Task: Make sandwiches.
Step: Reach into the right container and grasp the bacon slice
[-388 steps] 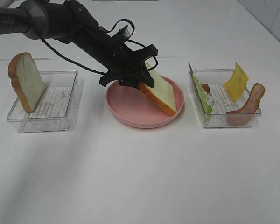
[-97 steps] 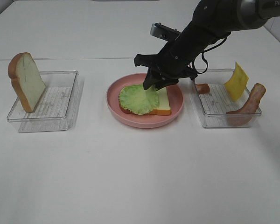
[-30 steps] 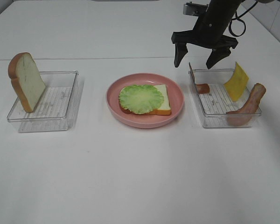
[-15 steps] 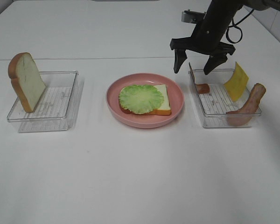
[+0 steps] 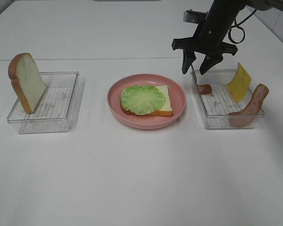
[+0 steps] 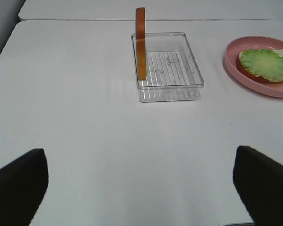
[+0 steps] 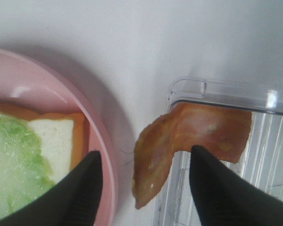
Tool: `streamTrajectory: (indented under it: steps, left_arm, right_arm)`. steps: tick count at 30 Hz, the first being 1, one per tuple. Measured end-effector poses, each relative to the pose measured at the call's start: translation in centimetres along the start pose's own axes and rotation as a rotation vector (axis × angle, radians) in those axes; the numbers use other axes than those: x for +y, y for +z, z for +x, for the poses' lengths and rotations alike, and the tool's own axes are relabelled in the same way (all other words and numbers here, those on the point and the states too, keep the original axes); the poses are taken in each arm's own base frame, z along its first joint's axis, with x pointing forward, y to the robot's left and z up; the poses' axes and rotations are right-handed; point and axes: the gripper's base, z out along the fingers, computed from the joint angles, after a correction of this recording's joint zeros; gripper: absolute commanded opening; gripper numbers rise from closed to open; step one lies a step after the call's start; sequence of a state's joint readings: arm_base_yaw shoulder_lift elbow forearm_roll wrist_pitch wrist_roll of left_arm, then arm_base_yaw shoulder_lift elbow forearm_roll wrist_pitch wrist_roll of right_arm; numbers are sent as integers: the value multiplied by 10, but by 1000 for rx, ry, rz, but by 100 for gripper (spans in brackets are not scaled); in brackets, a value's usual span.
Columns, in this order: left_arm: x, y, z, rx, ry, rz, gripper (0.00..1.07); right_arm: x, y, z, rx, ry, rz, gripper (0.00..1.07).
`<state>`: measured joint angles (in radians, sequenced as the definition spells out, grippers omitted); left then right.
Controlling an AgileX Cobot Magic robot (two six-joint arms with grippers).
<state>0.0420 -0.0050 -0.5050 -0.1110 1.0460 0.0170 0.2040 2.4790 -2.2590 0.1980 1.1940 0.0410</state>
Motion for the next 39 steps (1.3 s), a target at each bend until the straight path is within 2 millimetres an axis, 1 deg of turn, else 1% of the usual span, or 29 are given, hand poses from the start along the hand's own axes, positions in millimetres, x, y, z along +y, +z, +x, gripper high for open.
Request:
streamTrajectory:
  steps: [5, 14, 15, 16, 17, 18, 19, 21, 22, 24, 27, 29, 30, 31, 39]
  left_arm:
    - [0, 0, 0, 0, 0, 0, 102]
    - [0, 0, 0, 0, 0, 0, 102]
    - [0, 0, 0, 0, 0, 0, 102]
    - [0, 0, 0, 0, 0, 0, 102]
    - [0, 0, 0, 0, 0, 0, 102]
    - [0, 0, 0, 0, 0, 0, 102]
    - [0, 0, 0, 0, 0, 0, 102]
    - [0, 0, 0, 0, 0, 0, 102]
    - [0, 0, 0, 0, 0, 0, 102]
    - [0, 0, 0, 0, 0, 0, 102]
    - [0, 0, 0, 0, 0, 0, 102]
    - [0, 0, 0, 0, 0, 0, 102]
    - [0, 0, 0, 0, 0, 0, 102]
    - [0, 0, 0, 0, 0, 0, 102]
    - [0, 0, 0, 0, 0, 0, 102]
  right_arm:
    - [0, 0, -2, -27, 0, -1, 54]
    - [0, 0, -3, -29, 0, -1, 53]
    - [0, 0, -2, -21, 0, -1, 50]
    - [0, 0, -2, -21, 0, -1, 50]
    - [0, 0, -2, -17, 0, -1, 43]
    - [0, 0, -2, -17, 0, -1, 40]
    - [0, 0, -2, -17, 0, -1, 40]
    - [0, 0, -2, -17, 0, 0, 29]
    - [0, 0, -2, -17, 0, 0, 29]
    - [0, 0, -1, -15, -1, 3, 25]
    - [0, 0, -1, -15, -2, 5, 23]
    - [-1, 0, -1, -12, -3, 8, 12]
    - [-1, 0, -1, -12, -3, 8, 12]
    - [-1, 0, -1, -12, -3, 8, 1]
    - [-1, 0, -1, -9, -3, 11, 0]
